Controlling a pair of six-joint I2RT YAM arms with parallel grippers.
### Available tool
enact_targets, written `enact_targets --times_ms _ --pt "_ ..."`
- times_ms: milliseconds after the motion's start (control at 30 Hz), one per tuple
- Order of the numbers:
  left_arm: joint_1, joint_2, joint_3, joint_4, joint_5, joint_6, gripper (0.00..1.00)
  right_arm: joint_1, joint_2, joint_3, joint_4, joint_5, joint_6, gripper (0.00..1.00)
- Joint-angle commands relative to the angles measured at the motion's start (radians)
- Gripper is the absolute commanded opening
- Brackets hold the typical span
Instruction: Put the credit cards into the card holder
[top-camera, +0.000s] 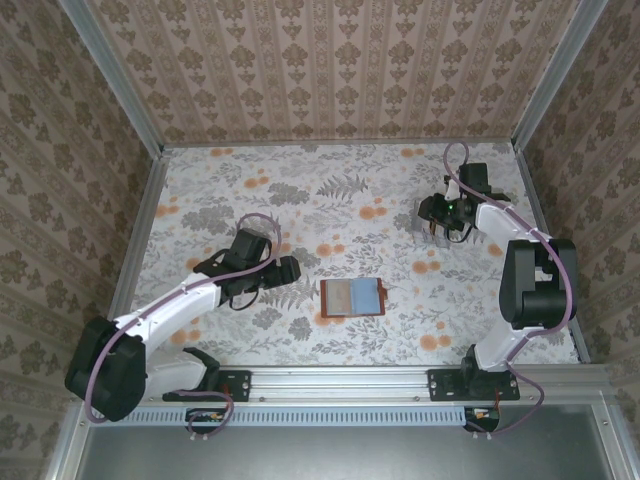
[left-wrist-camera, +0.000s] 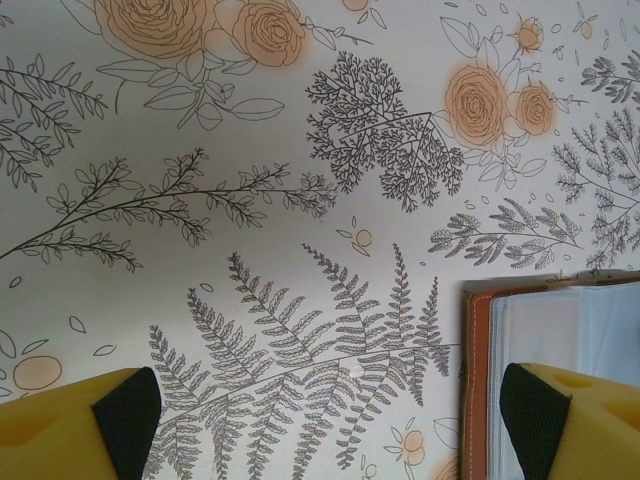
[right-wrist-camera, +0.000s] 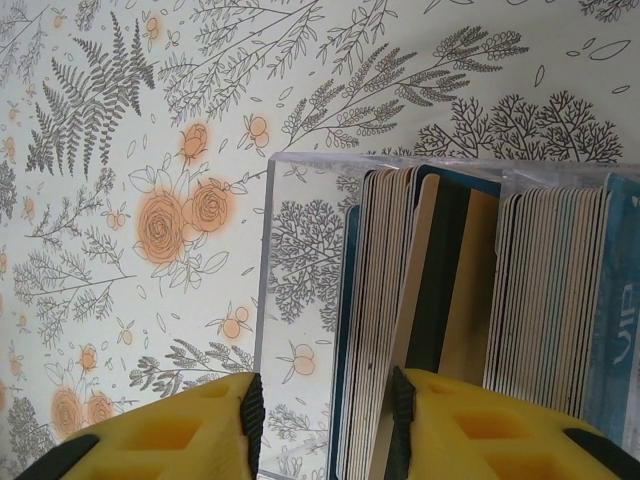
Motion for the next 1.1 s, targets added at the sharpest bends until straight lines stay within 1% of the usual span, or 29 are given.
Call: enact_targets --times_ms 0,100,233,433,667,767,1067 --pt "-0.008 0.003 0.026 0.008 0.002 -0.003 0.92 0.008 -0.01 -0.004 -0.014 0.048 0.007 0.41" --pt "-0.009 0.008 0.028 0.008 0.003 -0.004 0.92 0.03 -0.003 0.015 -0.077 0.177 -0.017 0.45" --pt "-0.009 0.018 0.034 0.009 0.01 -0.002 0.92 0.056 0.01 0.028 -0.097 0.233 -0.035 0.49" --pt "-0.012 0.014 0.03 0.007 0.003 -0.003 0.92 0.074 0.044 0.043 -0.1 0.219 -0.029 0.5" --pt "-0.012 0.008 0.022 0.005 0.0 -0.003 0.92 0.073 0.034 0.032 -0.047 0.105 -0.009 0.49" --pt "-0.012 0.002 0.018 0.006 -0.005 -0.01 0.92 0.069 0.023 0.029 -0.041 0.08 -0.005 0.49" --pt "-0.014 0.019 0.026 0.01 -0.003 -0.005 0.92 0.067 0.005 0.017 -0.027 0.079 -0.005 0.39"
